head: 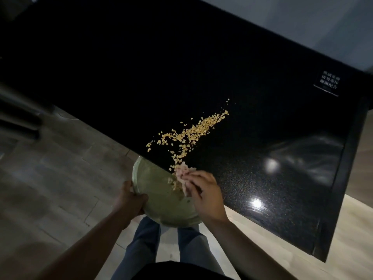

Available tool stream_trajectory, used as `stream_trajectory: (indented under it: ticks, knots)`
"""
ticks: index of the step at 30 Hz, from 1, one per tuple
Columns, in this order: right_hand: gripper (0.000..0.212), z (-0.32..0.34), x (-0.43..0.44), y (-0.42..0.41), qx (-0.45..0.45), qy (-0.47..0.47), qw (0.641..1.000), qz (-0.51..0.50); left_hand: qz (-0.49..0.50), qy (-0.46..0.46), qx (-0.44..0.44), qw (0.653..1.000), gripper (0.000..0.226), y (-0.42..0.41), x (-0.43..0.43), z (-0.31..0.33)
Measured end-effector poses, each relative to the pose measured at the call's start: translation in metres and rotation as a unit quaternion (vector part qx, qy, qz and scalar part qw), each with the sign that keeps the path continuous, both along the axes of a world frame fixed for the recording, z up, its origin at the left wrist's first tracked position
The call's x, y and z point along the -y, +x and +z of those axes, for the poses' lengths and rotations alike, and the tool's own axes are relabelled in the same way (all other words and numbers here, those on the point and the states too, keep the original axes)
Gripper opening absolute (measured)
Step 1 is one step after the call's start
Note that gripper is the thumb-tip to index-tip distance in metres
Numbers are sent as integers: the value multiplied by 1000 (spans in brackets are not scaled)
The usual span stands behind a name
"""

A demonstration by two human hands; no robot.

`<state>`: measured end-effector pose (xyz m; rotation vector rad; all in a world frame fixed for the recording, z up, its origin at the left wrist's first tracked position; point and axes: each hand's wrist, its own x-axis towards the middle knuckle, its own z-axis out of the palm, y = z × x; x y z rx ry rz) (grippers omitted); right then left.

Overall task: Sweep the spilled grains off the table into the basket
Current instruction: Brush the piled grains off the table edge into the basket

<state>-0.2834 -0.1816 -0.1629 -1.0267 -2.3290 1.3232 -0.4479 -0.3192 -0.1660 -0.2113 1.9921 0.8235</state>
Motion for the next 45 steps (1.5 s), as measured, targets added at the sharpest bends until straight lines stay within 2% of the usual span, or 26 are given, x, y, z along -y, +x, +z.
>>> stream_trajectory:
  ticks: [3, 8, 11, 17, 20, 25, 31, 36, 41, 45]
  knots:
    - [25, 12, -12, 0, -36, -38, 997, -64, 3, 0, 3, 1000, 63, -1, 4, 2]
    - [18, 36, -105, -15, -54, 43, 980, -186, 7, -1, 9, 1000, 63, -1, 5, 2]
    - [18, 31, -165, -29, -32, 64, 972, -225, 5, -1, 13, 1000, 63, -2, 5, 0]
    - [20, 12, -229, -65, -11, 58, 966, -250, 14, 6, 9, 1000, 61, -8, 7, -4]
    - [20, -3, -235, -76, -29, 31, 973, -225, 28, 14, 11, 999, 60, -13, 6, -7]
    - [21, -2, -190, -78, -9, 67, 987, -143, 37, 16, 9, 999, 59, -21, 9, -11]
    - [26, -13, -79, -49, 3, 32, 997, -66, 46, 12, 8, 999, 62, -23, 12, -5]
    - [25, -8, -3, -36, -22, 19, 999, -14, 38, 12, 10, 999, 63, -21, 18, -5]
    - [24, 5, 19, -32, -37, -20, 999, -25, 12, 20, 26, 999, 63, -15, 25, -4]
    - [23, 24, 9, -11, -56, -10, 991, -120, -16, 18, 21, 999, 62, -9, 27, -2]
